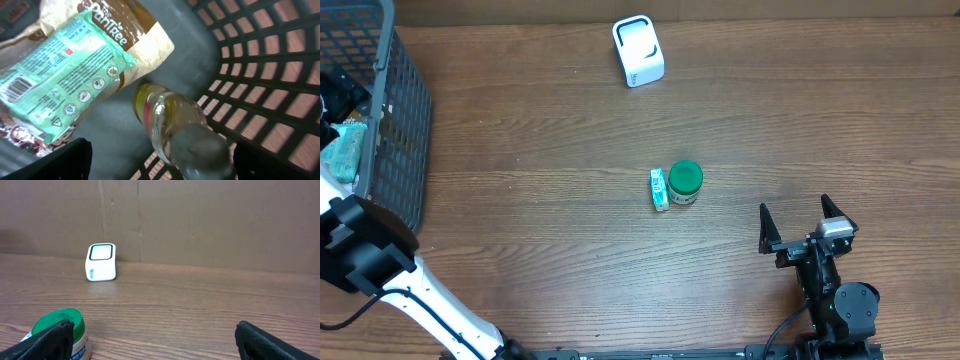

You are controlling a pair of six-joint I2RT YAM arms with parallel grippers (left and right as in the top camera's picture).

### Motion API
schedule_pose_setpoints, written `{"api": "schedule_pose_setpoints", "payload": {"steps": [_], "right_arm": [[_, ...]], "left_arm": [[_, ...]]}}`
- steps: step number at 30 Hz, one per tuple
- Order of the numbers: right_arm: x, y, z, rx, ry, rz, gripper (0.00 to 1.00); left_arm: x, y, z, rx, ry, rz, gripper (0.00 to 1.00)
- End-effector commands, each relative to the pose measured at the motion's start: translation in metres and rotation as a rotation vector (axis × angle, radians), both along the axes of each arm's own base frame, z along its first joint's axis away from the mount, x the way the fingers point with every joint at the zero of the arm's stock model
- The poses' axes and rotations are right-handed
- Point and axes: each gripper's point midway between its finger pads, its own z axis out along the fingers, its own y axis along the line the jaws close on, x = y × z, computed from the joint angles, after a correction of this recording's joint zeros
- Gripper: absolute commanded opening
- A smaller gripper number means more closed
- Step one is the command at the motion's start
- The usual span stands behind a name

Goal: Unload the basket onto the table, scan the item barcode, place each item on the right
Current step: 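Grasp the yellow oil bottle in the basket with the left gripper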

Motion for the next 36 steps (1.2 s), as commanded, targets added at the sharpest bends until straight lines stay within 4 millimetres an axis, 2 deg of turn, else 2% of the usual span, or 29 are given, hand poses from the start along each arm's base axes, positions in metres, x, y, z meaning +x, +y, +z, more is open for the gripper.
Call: {"api": "schedule_pose_setpoints", "payload": {"steps": [1, 10, 13, 15, 20, 25, 29, 30, 36], "right_arm": [[0.000, -0.001, -0.003, -0.001, 0.000, -0.002, 1.00], [0.000, -0.001, -0.003, -0.001, 0.000, -0.002, 1.00], [0.000, -0.001, -0.003, -0.001, 0.000, -0.002, 1.00], [0.000, -0.001, -0.003, -0.001, 0.000, -0.002, 1.00], [0.000, -0.001, -0.003, -0.001, 0.000, -0.002, 1.00], [0.000, -0.001, -0.003, -0.001, 0.000, -0.002, 1.00], [0.000, -0.001, -0.003, -0.001, 0.000, -0.002, 1.00], [0.000, -0.001, -0.003, -0.001, 0.000, -0.002, 1.00], [0.000, -0.001, -0.003, -0.001, 0.000, -0.002, 1.00]], "left_arm": [[0.002, 0.000, -0.021, -0.046, 0.023, 0.009, 0.91], [0.006, 0.000, -0.029, -0.050, 0.030, 0.004, 0.90], [0.008, -0.003, -0.030, -0.049, 0.029, -0.002, 0.84], [0.010, -0.005, -0.032, -0.052, 0.033, -0.007, 0.76], [0.012, -0.010, -0.039, -0.061, 0.048, -0.017, 0.72], [0.012, -0.011, -0.046, -0.062, 0.065, -0.018, 0.61], [0.009, -0.010, -0.051, -0.064, 0.088, -0.015, 0.59], [0.008, -0.010, -0.055, -0.065, 0.101, -0.012, 0.55], [0.007, -0.008, -0.051, -0.055, 0.097, -0.009, 0.47]]}}
